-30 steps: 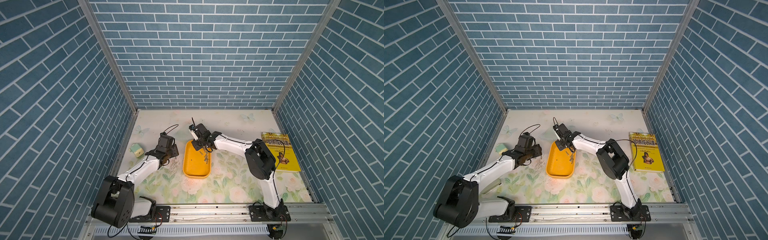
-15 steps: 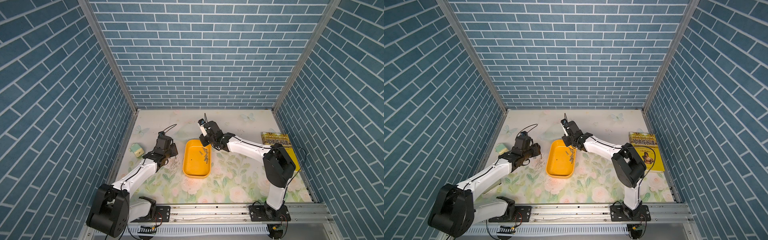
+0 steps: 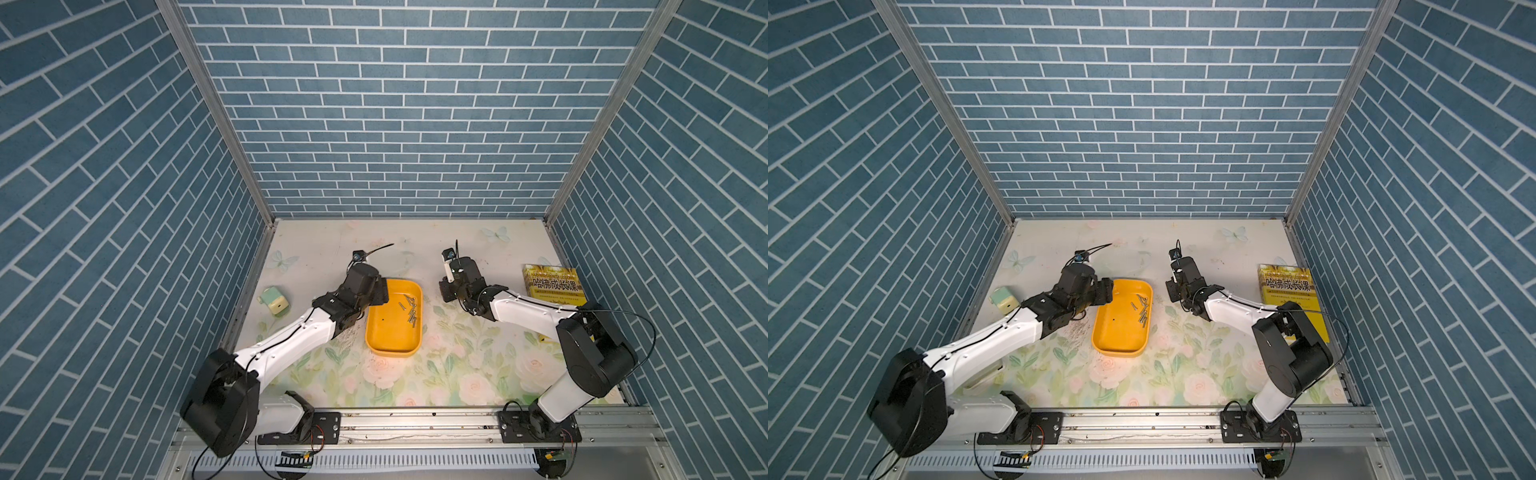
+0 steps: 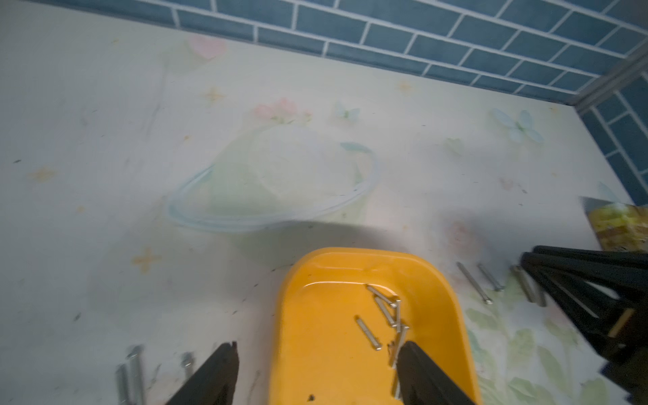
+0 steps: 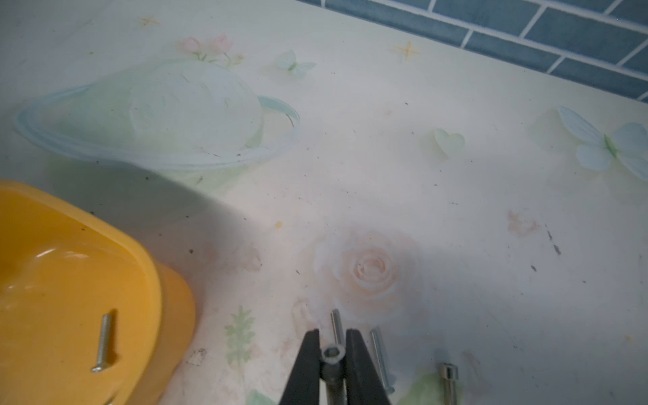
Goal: Take out the screws from the storage box
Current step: Place the screw at the center of the board.
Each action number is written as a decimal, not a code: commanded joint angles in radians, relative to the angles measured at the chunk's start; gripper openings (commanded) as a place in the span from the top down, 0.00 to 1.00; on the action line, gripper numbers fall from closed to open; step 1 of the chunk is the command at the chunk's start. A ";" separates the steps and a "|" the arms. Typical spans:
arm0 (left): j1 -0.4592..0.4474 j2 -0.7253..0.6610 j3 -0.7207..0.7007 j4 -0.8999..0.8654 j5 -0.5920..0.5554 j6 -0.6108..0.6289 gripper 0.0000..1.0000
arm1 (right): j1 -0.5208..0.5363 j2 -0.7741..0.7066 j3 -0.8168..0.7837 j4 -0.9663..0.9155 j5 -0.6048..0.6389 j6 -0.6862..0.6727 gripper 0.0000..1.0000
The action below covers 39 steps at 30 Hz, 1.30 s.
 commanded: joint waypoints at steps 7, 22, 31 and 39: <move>-0.060 0.200 0.135 -0.020 0.099 -0.060 0.18 | -0.080 -0.012 -0.063 0.095 -0.011 0.031 1.00; -0.062 0.397 0.256 -0.182 0.180 -0.138 0.20 | -0.135 0.037 -0.105 0.131 -0.013 0.050 1.00; -0.063 0.450 0.280 -0.253 0.191 -0.159 0.25 | -0.136 0.061 -0.111 0.135 0.027 0.056 1.00; -0.062 0.490 0.288 -0.265 0.186 -0.160 0.27 | -0.138 0.088 -0.106 0.138 0.010 0.055 1.00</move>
